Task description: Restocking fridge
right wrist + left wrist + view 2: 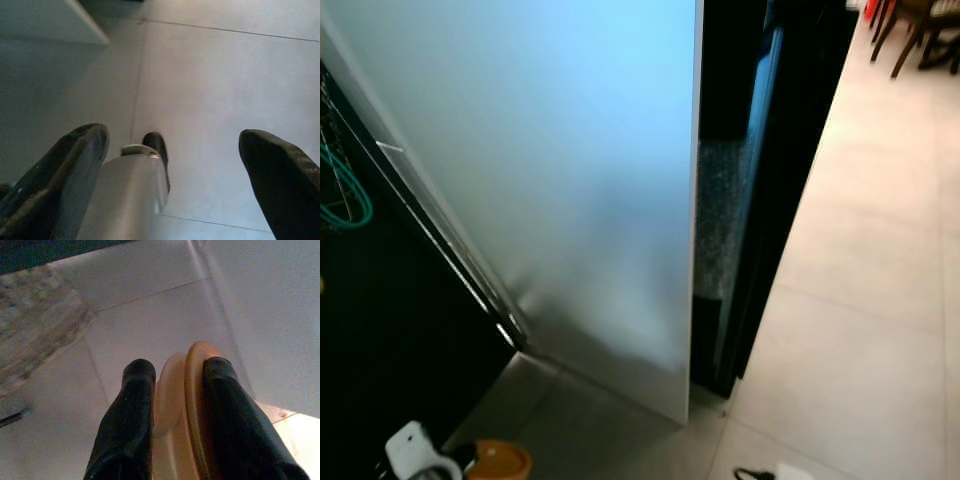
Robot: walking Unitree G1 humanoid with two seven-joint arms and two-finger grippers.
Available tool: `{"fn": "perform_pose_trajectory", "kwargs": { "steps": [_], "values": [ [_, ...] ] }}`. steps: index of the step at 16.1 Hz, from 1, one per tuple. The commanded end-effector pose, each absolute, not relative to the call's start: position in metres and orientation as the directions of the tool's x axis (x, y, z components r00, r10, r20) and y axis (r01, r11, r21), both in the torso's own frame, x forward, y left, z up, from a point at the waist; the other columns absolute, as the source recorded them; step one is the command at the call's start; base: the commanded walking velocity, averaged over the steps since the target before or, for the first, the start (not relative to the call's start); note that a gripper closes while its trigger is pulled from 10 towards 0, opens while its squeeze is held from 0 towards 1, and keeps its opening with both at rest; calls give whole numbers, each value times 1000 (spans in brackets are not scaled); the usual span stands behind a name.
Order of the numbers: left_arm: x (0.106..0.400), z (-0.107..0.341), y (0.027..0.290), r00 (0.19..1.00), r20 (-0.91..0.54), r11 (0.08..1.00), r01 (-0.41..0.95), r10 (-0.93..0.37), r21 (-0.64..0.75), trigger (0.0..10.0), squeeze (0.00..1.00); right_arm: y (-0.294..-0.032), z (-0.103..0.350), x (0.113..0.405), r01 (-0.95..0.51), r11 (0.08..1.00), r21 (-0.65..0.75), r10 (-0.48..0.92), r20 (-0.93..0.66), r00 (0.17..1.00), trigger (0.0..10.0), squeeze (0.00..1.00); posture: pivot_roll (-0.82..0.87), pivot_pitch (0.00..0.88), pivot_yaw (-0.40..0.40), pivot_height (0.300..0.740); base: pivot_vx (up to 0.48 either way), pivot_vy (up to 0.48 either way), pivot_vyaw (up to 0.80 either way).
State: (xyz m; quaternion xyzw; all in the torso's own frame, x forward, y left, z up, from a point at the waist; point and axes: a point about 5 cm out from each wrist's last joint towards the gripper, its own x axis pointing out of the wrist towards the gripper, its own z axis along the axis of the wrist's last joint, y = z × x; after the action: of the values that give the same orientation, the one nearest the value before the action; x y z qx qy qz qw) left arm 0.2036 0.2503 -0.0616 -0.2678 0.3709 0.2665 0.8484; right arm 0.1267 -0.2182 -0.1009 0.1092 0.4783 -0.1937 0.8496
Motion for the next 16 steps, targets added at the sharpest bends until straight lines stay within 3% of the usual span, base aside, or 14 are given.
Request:
{"fn": "perform_pose_trajectory", "kwargs": {
  "steps": [1,3,4,6,7,9,11,14,16],
  "values": [
    [200,-63,251,572,-780,720,-650,253,-243,10000,0,-218,-100,129,471,882,8,-248,-842,480,10000,0,-1,0,69,740,0,0,0],
    [199,-64,251,570,-781,716,-655,255,-243,10000,0,-220,-97,129,575,818,24,-329,-800,501,10000,0,-6,0,71,740,0,0,0],
    [199,-64,251,567,-783,713,-658,258,-242,10000,0,-223,-95,131,562,827,5,-354,-773,527,10000,0,-13,0,67,740,0,0,0],
    [198,-65,251,563,-784,710,-662,260,-240,10000,0,-255,-67,175,493,869,-38,-394,-655,645,10000,0,-14,0,62,740,0,0,0],
    [197,-65,251,561,-786,712,-661,260,-237,10000,0,-277,-39,209,541,840,31,-443,-537,718,10000,0,-15,0,59,740,0,0,0],
    [197,-65,251,564,-783,701,-670,263,-247,10000,0,-286,-6,241,463,885,37,-418,-372,829,10000,0,-21,0,53,740,0,0,0],
    [196,-66,251,565,-781,695,-674,267,-251,10000,0,-271,20,267,334,942,25,-320,-221,921,10000,0,-26,0,49,740,0,0,0],
    [194,-66,251,566,-781,691,-676,266,-255,10000,0,-221,51,291,200,976,89,-194,-72,978,10000,0,-29,0,38,740,0,0,0],
    [194,-66,251,569,-777,682,-682,271,-262,10000,0,-198,71,297,185,979,81,-187,21,982,10000,0,-21,0,33,740,0,0,0]
  ]
}}
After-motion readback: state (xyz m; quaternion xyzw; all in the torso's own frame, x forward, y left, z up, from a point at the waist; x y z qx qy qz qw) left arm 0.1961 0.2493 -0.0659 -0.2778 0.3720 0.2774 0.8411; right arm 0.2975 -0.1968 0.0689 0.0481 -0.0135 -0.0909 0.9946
